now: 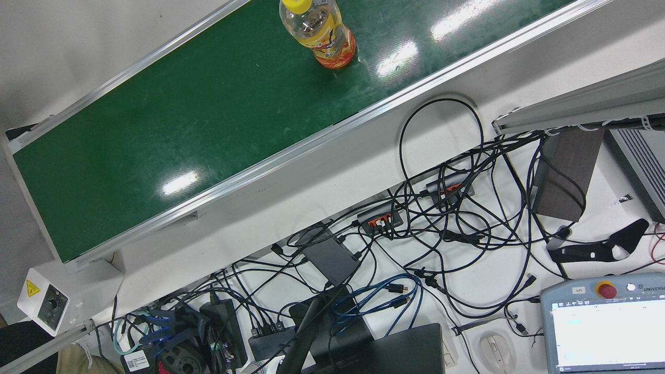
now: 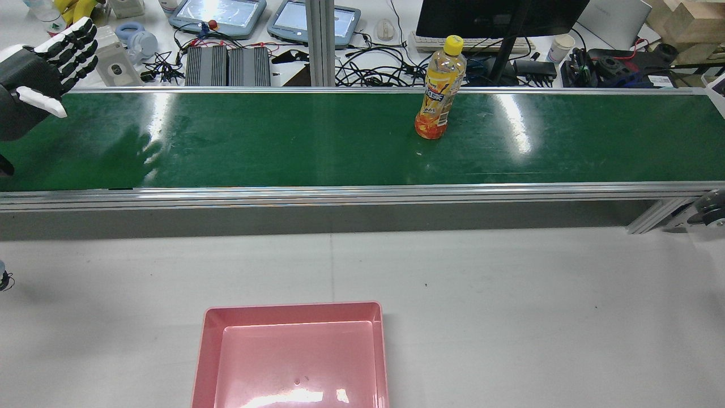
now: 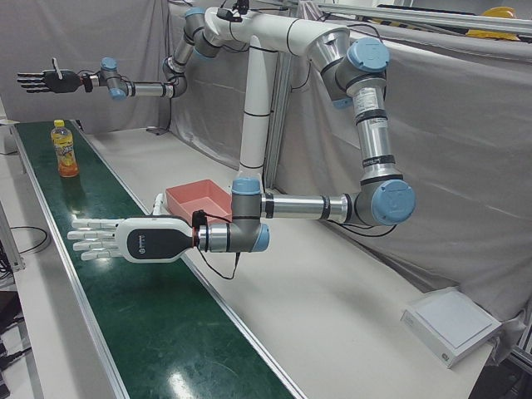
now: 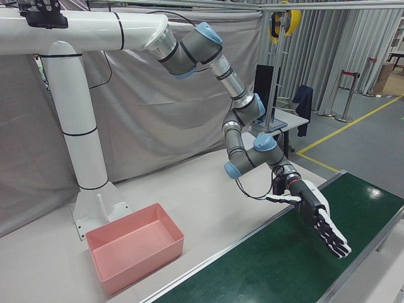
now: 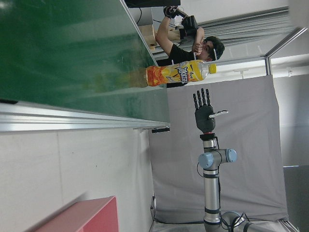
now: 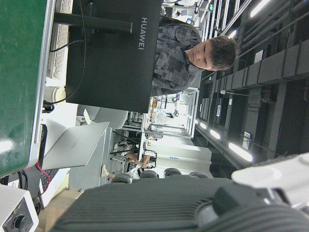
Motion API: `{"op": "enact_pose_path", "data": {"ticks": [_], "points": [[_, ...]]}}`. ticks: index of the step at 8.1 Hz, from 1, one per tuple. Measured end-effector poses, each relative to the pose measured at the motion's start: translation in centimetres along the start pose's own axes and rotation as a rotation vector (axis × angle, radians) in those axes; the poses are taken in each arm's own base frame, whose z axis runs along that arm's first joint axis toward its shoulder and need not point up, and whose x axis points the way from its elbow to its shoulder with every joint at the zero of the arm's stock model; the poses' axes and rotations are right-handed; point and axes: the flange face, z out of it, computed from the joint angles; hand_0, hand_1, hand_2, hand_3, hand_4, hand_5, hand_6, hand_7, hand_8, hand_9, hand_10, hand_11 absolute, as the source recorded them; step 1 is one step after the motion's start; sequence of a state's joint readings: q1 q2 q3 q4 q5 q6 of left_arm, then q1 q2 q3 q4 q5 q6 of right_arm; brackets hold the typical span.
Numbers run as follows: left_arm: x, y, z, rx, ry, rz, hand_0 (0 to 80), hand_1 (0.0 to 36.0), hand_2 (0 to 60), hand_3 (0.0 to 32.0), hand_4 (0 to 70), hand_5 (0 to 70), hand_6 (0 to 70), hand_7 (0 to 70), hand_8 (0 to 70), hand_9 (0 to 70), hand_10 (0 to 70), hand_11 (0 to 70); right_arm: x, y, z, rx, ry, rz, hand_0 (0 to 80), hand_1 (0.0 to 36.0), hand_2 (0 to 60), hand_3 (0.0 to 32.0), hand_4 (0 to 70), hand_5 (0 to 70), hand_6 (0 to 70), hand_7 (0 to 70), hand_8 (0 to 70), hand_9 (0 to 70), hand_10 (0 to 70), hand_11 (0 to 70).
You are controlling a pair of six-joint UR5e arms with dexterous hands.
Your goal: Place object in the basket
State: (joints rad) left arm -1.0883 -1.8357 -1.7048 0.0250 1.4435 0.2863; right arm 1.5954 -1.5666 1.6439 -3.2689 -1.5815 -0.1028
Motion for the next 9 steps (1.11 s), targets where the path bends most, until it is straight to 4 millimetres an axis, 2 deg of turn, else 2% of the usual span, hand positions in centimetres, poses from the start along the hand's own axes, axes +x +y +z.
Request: {"op": "enact_pose_path", "data": {"ticks": [3, 6, 9], "points": [[0.7, -0.5, -0.2, 0.002, 0.012, 0.004, 56.4, 4.1, 0.0, 0.6, 6.0, 0.0, 0.0, 0.0, 0.0, 0.0, 0.0, 0.0, 0.0, -0.1, 0.0, 0.002, 0.000, 0.000, 0.0, 0.0, 0.0, 0.0, 0.0, 0.0, 0.0, 0.0, 0.0, 0.0, 0.0, 0.0], [1.4, -4.3, -0.8, 0.024, 0.031, 0.014, 56.2, 4.1, 0.0, 0.6, 6.1, 0.0, 0.0, 0.0, 0.0, 0.0, 0.0, 0.0, 0.0, -0.1, 0.0, 0.002, 0.000, 0.000, 0.0, 0.0, 0.0, 0.0, 0.0, 0.0, 0.0, 0.0, 0.0, 0.0, 0.0, 0.0], [2.0, -5.2, -1.0, 0.035, 0.042, 0.021, 56.4, 4.1, 0.0, 0.4, 6.2, 0.0, 0.0, 0.0, 0.0, 0.0, 0.0, 0.0, 0.0, -0.1, -0.1, 0.002, 0.000, 0.000, 0.0, 0.0, 0.0, 0.0, 0.0, 0.0, 0.0, 0.0, 0.0, 0.0, 0.0, 0.0]]}}
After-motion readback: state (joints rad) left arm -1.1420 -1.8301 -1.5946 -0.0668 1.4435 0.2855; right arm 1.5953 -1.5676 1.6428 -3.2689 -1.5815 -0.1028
